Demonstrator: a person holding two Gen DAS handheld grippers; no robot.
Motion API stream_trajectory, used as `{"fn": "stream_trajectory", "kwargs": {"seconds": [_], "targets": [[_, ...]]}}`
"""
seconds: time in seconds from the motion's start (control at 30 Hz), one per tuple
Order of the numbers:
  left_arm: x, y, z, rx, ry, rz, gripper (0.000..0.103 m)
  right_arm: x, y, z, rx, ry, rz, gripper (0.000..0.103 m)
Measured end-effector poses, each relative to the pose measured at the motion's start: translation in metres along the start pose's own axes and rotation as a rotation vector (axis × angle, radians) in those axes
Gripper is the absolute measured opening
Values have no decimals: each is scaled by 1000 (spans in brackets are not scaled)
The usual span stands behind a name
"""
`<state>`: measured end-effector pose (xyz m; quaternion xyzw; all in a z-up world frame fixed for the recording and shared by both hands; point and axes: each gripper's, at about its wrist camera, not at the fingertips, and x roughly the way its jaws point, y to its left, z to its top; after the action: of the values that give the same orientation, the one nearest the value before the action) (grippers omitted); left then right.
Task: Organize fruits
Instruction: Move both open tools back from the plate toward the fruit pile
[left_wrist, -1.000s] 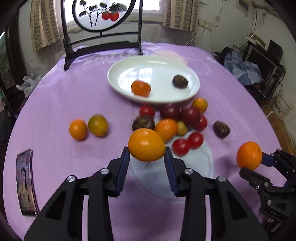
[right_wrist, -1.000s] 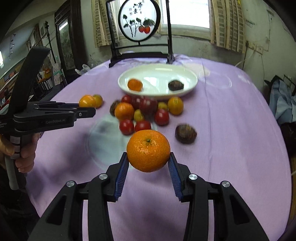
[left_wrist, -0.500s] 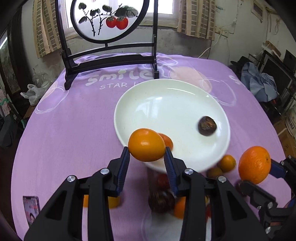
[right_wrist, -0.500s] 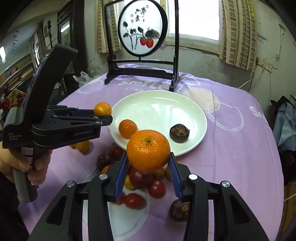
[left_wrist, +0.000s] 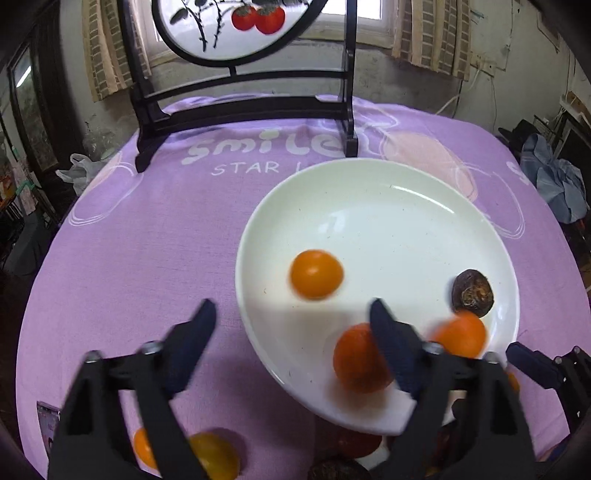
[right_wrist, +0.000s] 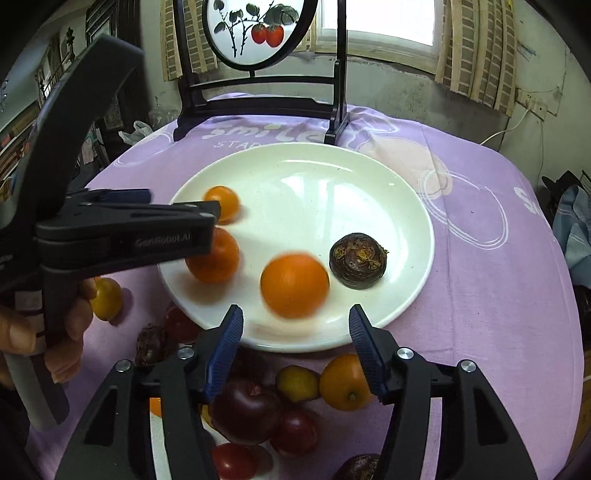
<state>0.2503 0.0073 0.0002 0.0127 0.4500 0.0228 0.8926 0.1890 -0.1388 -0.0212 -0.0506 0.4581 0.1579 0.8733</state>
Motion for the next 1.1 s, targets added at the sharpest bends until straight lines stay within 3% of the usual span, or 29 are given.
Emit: {"fn": "stream_trajectory", "kwargs": {"seconds": [0.27,0.4,0.77,1.1], "targets": [[-50,8,-29,34,-66,14,87,-39,1,-24,-15,-35,-4,61],[-74,19,-64,7,-65,-13,95,-58,-6,-50,29,-41,0,64],[-99,35,-157,-25,11,-32,95,-78,15,-115,43,-8,43,68],[-98,39,-188,-19,64,-66,95,-78,15,-153,86,42,38,75]]}}
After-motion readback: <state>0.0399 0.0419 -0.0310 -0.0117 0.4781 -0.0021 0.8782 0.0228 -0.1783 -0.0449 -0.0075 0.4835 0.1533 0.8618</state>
